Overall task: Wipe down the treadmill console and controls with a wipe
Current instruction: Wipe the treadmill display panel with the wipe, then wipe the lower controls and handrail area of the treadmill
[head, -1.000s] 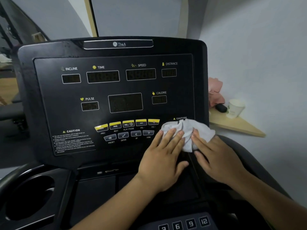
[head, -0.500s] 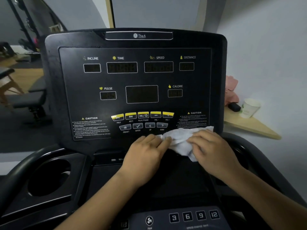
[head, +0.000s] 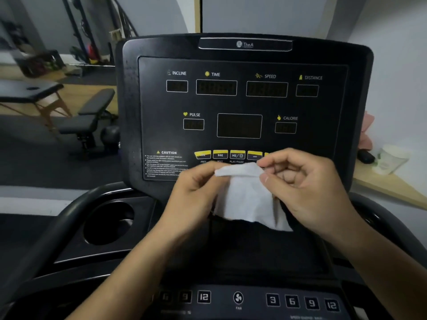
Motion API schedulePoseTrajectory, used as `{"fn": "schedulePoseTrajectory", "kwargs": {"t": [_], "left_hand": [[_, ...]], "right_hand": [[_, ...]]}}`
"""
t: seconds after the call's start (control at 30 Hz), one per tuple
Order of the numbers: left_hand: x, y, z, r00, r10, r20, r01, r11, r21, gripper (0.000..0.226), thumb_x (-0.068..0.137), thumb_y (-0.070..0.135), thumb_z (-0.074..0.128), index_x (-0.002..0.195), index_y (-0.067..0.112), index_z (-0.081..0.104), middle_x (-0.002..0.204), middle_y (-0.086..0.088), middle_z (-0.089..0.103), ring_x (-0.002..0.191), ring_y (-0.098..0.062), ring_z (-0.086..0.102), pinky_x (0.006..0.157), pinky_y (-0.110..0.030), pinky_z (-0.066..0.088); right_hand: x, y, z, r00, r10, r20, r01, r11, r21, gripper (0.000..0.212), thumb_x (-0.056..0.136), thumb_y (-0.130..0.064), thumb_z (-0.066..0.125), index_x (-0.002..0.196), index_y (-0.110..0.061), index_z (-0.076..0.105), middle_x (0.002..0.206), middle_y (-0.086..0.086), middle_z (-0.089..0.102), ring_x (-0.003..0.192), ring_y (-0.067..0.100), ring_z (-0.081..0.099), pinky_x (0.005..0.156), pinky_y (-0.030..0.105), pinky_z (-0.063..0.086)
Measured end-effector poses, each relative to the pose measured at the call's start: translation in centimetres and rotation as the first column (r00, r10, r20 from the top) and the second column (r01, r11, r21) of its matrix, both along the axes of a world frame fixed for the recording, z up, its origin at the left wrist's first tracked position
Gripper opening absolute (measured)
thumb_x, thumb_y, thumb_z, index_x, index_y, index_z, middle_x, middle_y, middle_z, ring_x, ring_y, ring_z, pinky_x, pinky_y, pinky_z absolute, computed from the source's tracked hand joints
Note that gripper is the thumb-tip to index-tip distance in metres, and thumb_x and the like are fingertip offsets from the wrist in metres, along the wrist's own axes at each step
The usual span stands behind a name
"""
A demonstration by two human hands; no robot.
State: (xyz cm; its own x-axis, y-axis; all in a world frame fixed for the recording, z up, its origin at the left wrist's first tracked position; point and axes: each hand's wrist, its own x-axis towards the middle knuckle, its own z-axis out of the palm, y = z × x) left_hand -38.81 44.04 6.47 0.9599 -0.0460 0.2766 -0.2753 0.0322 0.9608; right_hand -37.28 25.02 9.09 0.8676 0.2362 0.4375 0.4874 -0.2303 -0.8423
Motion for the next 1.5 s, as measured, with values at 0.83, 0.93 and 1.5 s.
{"fn": "schedulePoseTrajectory", "kwargs": {"t": [0.83, 0.93, 1.5], "left_hand": [[-2.8, 7.0, -3.7, 0.979, 0.013, -0.205, 0.029, 0.980, 0.199, 0.036, 0.092, -0.015, 0.046, 0.092, 0.007, 0.075, 0.080, -0.010, 0.073, 0.071, -0.010, 0.067, 0.064, -0.018, 0.052], [-2.6, 6.6, -4.2, 0.948, 0.011, -0.317, -0.042, 0.995, -0.090, 0.031, 0.096, 0.005, 0.047, 0.094, 0.011, 0.078, 0.088, -0.009, 0.076, 0.081, -0.017, 0.071, 0.072, -0.026, 0.056], [-5.3, 9.0, -5.3, 0.921, 0.318, -0.225, -0.339, 0.939, -0.062, 0.004, 0.086, 0.007, 0.072, 0.087, 0.012, 0.073, 0.077, -0.011, 0.074, 0.066, -0.018, 0.069, 0.057, -0.027, 0.054]], "right_hand": [[2.9, 7.3, -1.9, 0.983, -0.112, 0.146, 0.172, 0.842, -0.512, 0.034, 0.088, -0.027, 0.065, 0.063, -0.014, 0.046, 0.050, -0.004, 0.034, 0.049, 0.014, 0.031, 0.050, 0.031, 0.026], [0.1, 8.9, -2.2, 0.947, 0.022, 0.321, 0.158, 0.837, -0.524, 0.012, 0.090, -0.028, 0.057, 0.081, -0.020, 0.060, 0.068, -0.005, 0.053, 0.065, 0.020, 0.050, 0.058, 0.034, 0.040], [-0.7, 9.2, -5.6, 0.902, 0.121, -0.414, -0.144, 0.989, -0.026, 0.012, 0.082, -0.006, 0.073, 0.084, -0.017, 0.067, 0.069, 0.003, 0.072, 0.059, 0.023, 0.069, 0.055, 0.030, 0.057]]}}
